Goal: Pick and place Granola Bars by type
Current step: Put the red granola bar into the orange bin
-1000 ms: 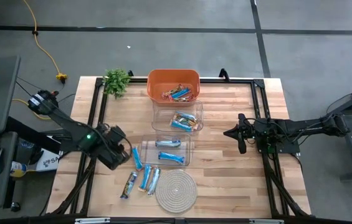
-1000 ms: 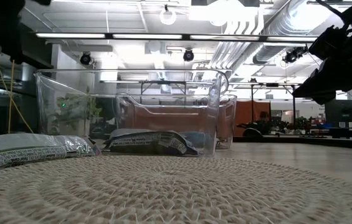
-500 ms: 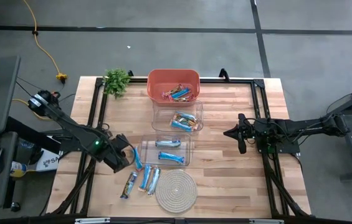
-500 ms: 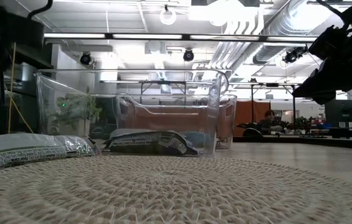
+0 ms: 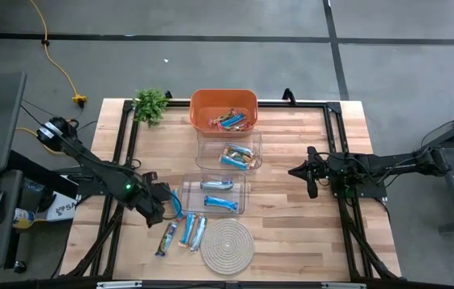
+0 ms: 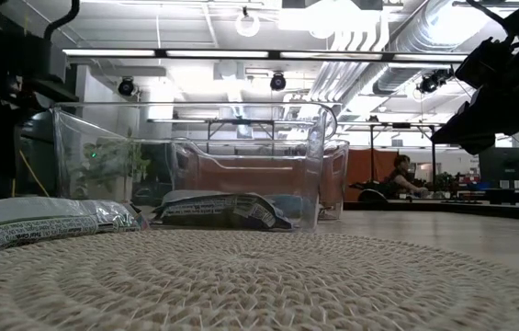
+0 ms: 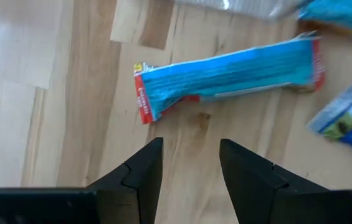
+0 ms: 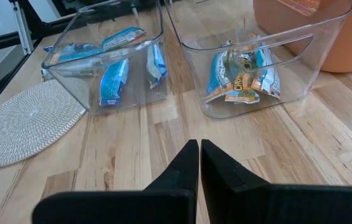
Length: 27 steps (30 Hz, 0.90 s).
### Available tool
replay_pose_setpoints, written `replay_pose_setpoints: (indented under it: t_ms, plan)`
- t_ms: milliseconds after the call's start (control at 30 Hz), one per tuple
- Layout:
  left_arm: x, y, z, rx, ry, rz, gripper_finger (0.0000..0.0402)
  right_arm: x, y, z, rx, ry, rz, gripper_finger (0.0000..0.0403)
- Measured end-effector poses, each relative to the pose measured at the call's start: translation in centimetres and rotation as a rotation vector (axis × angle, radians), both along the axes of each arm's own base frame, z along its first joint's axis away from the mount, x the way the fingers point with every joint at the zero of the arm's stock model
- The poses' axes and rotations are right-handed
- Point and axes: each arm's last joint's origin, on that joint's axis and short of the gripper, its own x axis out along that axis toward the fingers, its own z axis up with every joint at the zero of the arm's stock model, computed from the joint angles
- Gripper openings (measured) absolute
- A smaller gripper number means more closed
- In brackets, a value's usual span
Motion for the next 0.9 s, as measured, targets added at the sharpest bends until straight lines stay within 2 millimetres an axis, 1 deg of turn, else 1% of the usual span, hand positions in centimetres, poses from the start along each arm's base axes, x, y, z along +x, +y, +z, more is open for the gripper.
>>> replay_pose_setpoints:
  t_ms: [100,233,400,500,633,733,900]
  plan:
    - [0.2,0.2,-0.7,0.019,0.018,0.013,0.0153,0.0,0.0,0.0,0.000,0.000,0.000,0.0000]
    - [1.0,0.5,-1.6,0.021,0.012,0.019,0.0153,0.0,0.0,0.0,0.000,0.001,0.000,0.0000]
    - [2.1,0.7,-2.0,0.012,0.006,-0.057,0.0153,0.0,0.0,0.0,0.000,0.000,0.000,0.0000]
    - [2.2,0.8,-2.2,0.022,0.030,-0.103,0.0153,0.0,0.0,0.0,0.000,0.002,0.000,0.0000]
    - [2.5,0.5,-2.4,0.034,0.040,-0.208,0.0153,0.0,0.0,0.0,0.000,0.001,0.000,0.0000]
    - [2.7,0.3,-2.4,0.024,0.030,-0.285,0.0153,0.0,0.0,0.0,0.000,0.001,0.000,0.0000]
    - [2.9,0.2,-2.0,0.043,0.033,-0.348,0.0153,0.0,0.0,0.0,0.000,0.001,0.000,0.0000]
